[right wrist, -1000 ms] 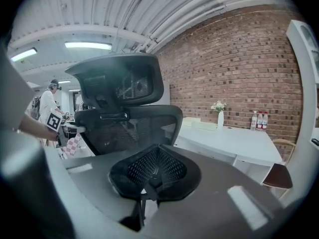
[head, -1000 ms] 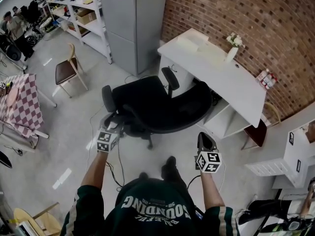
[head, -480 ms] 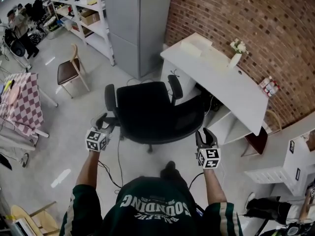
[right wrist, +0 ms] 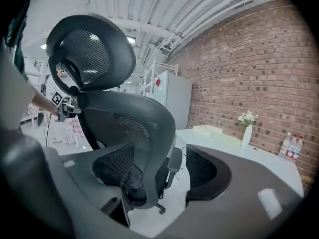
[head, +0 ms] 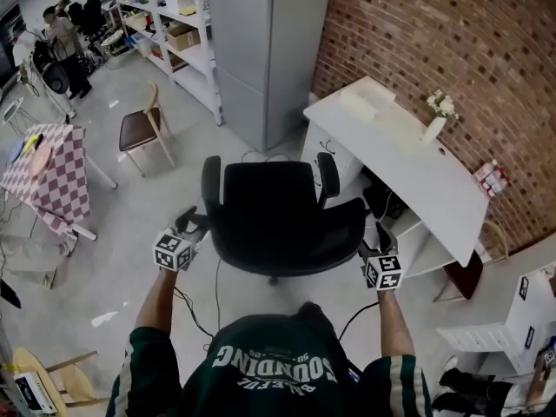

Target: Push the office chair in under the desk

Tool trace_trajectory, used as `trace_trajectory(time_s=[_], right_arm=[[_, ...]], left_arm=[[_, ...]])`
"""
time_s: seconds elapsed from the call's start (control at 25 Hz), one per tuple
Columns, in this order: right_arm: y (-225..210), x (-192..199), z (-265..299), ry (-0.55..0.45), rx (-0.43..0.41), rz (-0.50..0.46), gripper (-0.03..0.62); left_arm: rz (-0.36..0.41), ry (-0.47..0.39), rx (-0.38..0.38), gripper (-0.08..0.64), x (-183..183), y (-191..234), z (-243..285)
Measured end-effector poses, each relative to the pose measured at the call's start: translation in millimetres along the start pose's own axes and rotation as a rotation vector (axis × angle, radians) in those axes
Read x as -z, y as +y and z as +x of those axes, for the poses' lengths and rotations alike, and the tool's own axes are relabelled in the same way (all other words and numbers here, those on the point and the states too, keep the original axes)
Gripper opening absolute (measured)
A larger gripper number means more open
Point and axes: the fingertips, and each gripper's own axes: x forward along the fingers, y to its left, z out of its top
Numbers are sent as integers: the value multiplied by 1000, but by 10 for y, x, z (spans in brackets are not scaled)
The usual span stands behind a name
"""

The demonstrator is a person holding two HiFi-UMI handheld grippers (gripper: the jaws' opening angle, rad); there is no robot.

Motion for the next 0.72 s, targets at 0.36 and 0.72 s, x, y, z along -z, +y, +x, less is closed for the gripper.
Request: trace_trajectory(time_s=[0.36,0.72], right_arm=[[64,-203,494,-53,-196,-31,333],[84,-293,596,-83,-249,-47,290]], left_arm=[[-8,11,9,249,1,53,41],[-15,6,-13,249,-3,65,48]])
